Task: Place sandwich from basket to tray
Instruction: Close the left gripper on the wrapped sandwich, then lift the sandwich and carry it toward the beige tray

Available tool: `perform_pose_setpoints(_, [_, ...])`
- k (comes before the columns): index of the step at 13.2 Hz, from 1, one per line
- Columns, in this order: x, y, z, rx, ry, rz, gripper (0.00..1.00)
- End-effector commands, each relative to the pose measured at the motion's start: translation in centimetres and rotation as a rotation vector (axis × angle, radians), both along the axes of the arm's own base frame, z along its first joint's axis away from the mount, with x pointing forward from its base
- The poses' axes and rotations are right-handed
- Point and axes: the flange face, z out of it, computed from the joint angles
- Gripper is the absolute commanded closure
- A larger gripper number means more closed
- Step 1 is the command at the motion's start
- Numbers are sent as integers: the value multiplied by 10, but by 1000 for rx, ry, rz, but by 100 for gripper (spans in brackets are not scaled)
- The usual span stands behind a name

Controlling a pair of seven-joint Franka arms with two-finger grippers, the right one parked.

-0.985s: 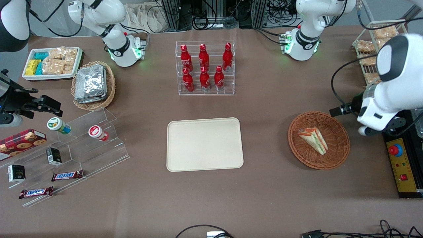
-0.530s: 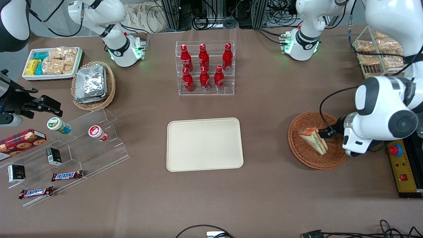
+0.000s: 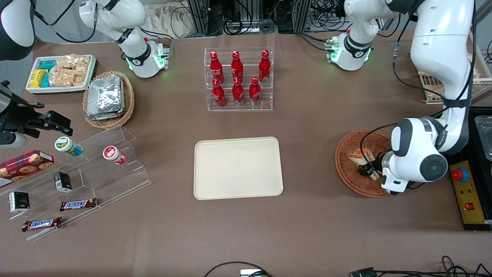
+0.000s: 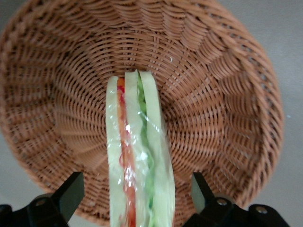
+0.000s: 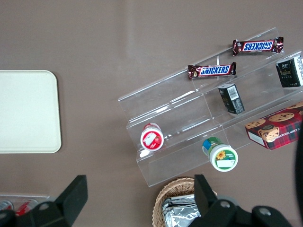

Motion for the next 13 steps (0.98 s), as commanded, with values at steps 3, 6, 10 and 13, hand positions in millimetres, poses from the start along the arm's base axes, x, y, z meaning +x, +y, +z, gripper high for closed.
perform_pose_setpoints(3, [-15, 1, -29, -8, -31, 30, 6])
perform_pose_setpoints(6, [-14, 1, -20, -15, -37, 35, 75])
perform_pose_setpoints(10, [-11, 1, 20, -44, -74, -77, 92])
perform_pose_setpoints(13, [-13, 0, 76, -113, -92, -319, 95])
